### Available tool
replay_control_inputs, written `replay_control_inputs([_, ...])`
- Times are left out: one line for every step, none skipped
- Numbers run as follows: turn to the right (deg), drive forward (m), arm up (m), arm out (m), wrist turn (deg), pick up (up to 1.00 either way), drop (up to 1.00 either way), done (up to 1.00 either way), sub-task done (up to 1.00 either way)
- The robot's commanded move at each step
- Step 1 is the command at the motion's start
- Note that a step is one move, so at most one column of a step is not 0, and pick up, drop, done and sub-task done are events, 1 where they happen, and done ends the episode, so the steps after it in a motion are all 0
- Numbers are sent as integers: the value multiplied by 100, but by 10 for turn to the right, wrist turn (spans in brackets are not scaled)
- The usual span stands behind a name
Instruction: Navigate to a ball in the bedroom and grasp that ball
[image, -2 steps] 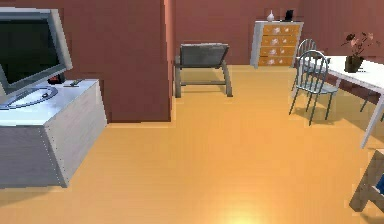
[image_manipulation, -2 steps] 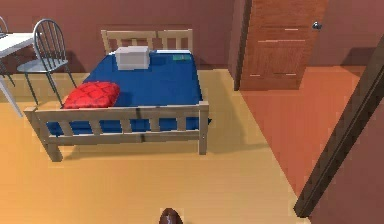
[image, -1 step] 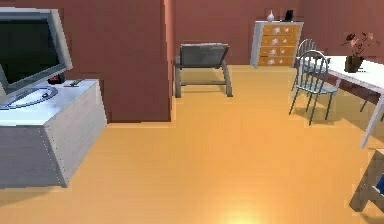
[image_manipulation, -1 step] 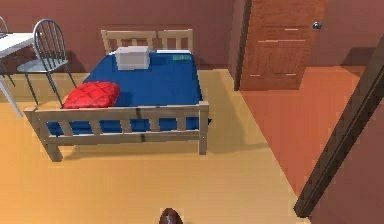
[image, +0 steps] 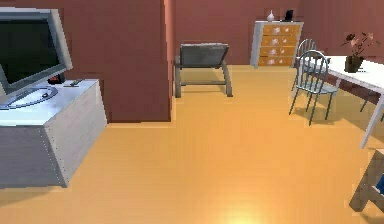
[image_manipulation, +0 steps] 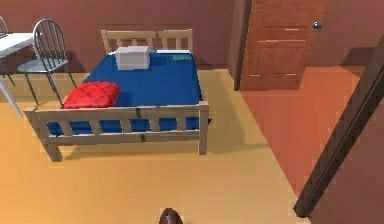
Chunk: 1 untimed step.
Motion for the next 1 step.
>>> replay_control_inputs([0,0,0,0,0,100,0,0,0])
